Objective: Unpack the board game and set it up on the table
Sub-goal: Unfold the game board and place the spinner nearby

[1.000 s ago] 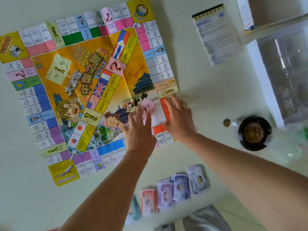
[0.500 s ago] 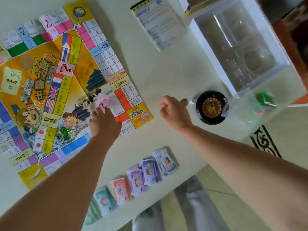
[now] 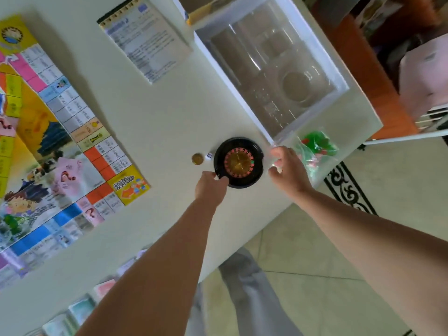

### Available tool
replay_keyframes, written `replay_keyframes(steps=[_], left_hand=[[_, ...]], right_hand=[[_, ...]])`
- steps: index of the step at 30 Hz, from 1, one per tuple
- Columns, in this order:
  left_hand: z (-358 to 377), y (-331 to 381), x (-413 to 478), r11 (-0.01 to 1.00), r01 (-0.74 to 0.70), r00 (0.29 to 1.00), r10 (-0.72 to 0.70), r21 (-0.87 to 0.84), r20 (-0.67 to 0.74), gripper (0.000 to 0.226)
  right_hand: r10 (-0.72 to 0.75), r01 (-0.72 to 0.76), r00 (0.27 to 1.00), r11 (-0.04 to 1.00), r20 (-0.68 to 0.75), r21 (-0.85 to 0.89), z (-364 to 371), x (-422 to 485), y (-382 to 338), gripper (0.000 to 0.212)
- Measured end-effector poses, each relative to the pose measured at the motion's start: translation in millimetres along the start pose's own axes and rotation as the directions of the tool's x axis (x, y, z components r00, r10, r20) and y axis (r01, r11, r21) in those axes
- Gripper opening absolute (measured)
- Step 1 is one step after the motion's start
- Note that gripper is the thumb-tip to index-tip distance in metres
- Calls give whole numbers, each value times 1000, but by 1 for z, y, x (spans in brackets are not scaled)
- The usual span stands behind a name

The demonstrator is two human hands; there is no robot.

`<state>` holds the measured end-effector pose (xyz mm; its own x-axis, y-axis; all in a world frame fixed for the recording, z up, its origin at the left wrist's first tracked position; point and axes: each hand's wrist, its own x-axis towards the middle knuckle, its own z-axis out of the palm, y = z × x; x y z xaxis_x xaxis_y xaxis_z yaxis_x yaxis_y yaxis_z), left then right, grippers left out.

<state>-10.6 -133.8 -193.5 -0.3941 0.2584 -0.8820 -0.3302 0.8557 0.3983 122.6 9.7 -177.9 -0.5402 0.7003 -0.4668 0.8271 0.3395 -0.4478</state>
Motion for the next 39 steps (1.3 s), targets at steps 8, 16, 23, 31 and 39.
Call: replay_keyframes(steps=[8, 16, 23, 31, 39], left_hand=[[18, 7, 20, 998, 39, 990, -45, -47, -133, 14], [1, 5, 11, 999, 17, 989, -23, -41, -149, 15], [-55, -2, 0, 996, -40, 976, 22, -82, -218, 14], [-156, -28, -15, 974, -150, 956, 100, -168, -277, 12], [-286, -117, -11, 985, -17, 836, 107, 170, -539, 33]], right_hand=[[33, -34, 999, 998, 17, 52, 7, 19, 17, 39], [-92, 104, 986, 991, -136, 84, -5, 25, 9, 12], [-151, 158, 987, 963, -48, 220, 5, 24, -59, 24], [-35, -62, 956, 947, 292, 316, 66, 28, -160, 23], [-71, -58, 942, 929, 329, 365, 150, 23, -265, 20]])
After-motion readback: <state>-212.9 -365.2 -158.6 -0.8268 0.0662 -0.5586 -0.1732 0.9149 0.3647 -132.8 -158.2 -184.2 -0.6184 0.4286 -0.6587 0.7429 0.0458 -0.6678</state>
